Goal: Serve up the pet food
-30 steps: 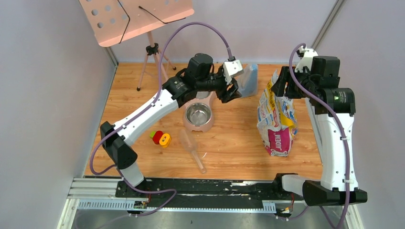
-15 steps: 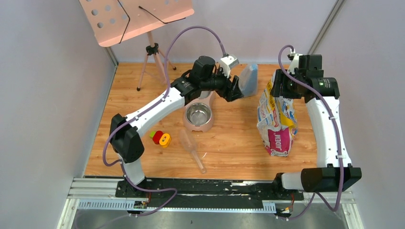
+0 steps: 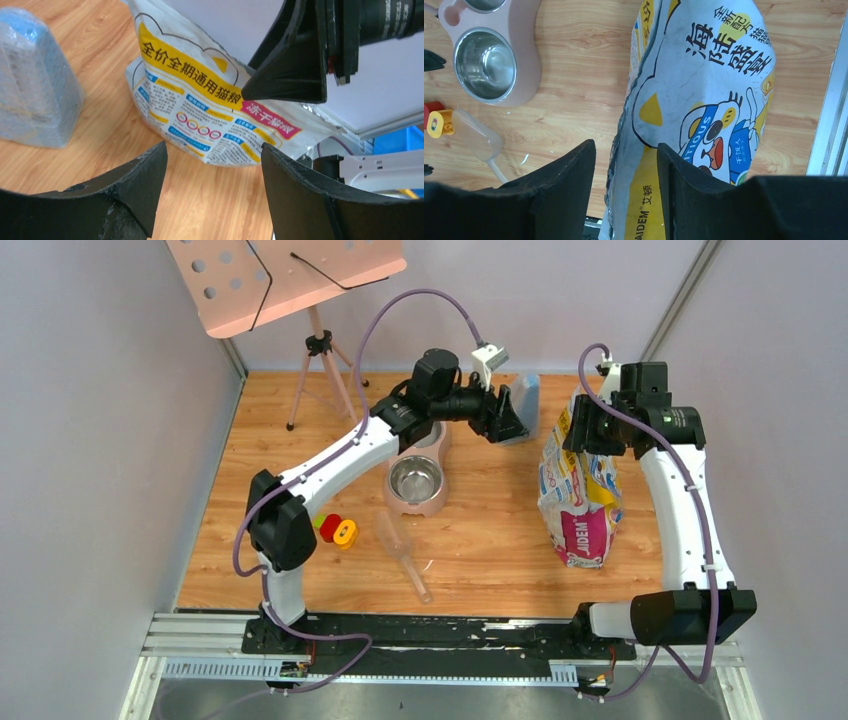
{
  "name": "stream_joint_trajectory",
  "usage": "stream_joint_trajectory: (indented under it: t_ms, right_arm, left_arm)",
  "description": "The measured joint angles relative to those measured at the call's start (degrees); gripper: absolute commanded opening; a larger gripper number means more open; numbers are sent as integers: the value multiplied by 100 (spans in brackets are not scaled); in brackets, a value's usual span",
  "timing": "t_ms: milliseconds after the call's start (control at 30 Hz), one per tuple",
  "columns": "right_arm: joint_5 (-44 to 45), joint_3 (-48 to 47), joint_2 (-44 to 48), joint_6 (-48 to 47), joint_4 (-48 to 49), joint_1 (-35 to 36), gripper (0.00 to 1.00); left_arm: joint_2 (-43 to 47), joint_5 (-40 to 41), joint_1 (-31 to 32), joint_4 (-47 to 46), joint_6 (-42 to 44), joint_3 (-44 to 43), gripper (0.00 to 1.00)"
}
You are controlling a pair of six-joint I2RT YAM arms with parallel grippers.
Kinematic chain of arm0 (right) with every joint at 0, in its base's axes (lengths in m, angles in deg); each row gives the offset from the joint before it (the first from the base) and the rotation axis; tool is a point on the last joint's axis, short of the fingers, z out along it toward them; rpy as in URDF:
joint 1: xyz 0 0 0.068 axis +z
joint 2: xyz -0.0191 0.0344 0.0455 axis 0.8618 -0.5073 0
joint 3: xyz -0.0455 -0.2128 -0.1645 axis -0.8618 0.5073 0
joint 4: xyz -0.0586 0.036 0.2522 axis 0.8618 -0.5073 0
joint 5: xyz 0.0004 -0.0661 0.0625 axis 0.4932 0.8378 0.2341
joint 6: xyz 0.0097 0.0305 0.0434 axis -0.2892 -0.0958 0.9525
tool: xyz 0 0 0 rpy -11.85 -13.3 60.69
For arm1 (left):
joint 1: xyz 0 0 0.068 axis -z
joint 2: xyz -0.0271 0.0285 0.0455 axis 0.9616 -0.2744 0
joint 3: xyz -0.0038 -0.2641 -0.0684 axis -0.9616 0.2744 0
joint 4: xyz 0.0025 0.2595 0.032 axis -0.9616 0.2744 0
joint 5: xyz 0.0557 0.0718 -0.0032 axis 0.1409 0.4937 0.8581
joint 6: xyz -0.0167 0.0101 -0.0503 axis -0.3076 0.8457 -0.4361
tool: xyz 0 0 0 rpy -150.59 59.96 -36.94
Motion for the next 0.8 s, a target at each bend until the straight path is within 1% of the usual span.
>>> stream_joint_trajectory:
  t_ms: [67, 100, 200, 300, 333, 367, 400, 467, 700, 800]
  right_arm:
    - [11, 0, 2, 0, -15, 0, 46]
    - [2, 0, 13, 2, -20, 0, 43]
    - [-136, -7, 20, -20, -81, 0, 29]
    - [-254, -7, 20, -35, -155, 0, 27]
    - [-275, -7, 20, -37, -173, 0, 24]
    - [-286, -7, 20, -37, -184, 0, 21]
    - [-297, -7, 20, -39, -195, 0, 13]
    - [-326, -7, 22, -37, -199, 0, 0]
    - [-743, -24, -9, -37, -210, -48, 0]
    - [-962, -223, -229, 7, -321, -59, 0]
  left_arm:
    - [-103, -20, 0, -245, -284, 0, 74]
    - [-164, -22, 2, -396, -452, 0, 74]
    - [-380, 103, 13, -837, -1036, -4, 75]
    - [-699, 466, 61, -933, -1611, -216, 77]
    - [-782, 568, 83, -951, -1755, -273, 78]
    - [-831, 636, 105, -960, -1862, -295, 78]
    - [-872, 710, 129, -966, -1978, -295, 78]
    - [-901, 787, 170, -962, -2127, -293, 78]
    - [-883, 931, 210, -997, -2223, -179, 79]
    - [-883, 966, 177, -944, -2199, -120, 79]
